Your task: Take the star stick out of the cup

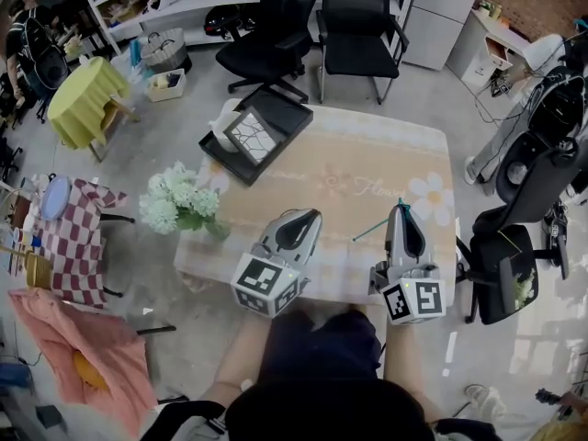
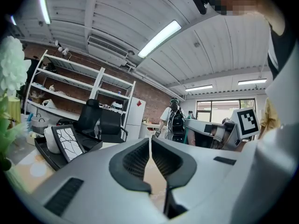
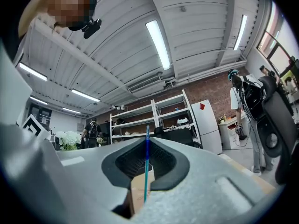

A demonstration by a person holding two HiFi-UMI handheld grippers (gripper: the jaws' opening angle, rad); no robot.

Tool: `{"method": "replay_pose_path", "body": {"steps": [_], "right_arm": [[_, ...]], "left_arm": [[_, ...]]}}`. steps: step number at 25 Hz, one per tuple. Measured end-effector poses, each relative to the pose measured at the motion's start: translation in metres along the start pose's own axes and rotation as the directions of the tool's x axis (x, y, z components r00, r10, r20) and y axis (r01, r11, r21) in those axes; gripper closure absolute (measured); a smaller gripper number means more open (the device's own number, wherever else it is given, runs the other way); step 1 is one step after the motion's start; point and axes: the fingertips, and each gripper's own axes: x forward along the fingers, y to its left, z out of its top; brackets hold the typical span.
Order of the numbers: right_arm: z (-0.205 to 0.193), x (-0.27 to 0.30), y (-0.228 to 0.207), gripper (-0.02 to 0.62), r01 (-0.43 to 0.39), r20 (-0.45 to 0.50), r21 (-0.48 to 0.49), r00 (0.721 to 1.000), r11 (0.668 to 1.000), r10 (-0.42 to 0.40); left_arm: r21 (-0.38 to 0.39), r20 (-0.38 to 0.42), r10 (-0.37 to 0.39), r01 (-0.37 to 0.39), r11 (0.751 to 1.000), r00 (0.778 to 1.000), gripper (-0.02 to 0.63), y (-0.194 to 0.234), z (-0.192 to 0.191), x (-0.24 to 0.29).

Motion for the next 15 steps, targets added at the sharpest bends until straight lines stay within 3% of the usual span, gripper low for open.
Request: {"method": "replay_pose_path", "body": {"steps": [15], "right_arm": [[-0.0073, -0.0020, -0.0007, 0.580, 0.002, -0.026, -0.023, 1.000, 1.000, -0.003]], "left_arm": [[-0.001, -0.002, 0.000, 0.000, 1.000, 1.000, 0.581, 0.0007, -0.0020, 0.0067]]}}
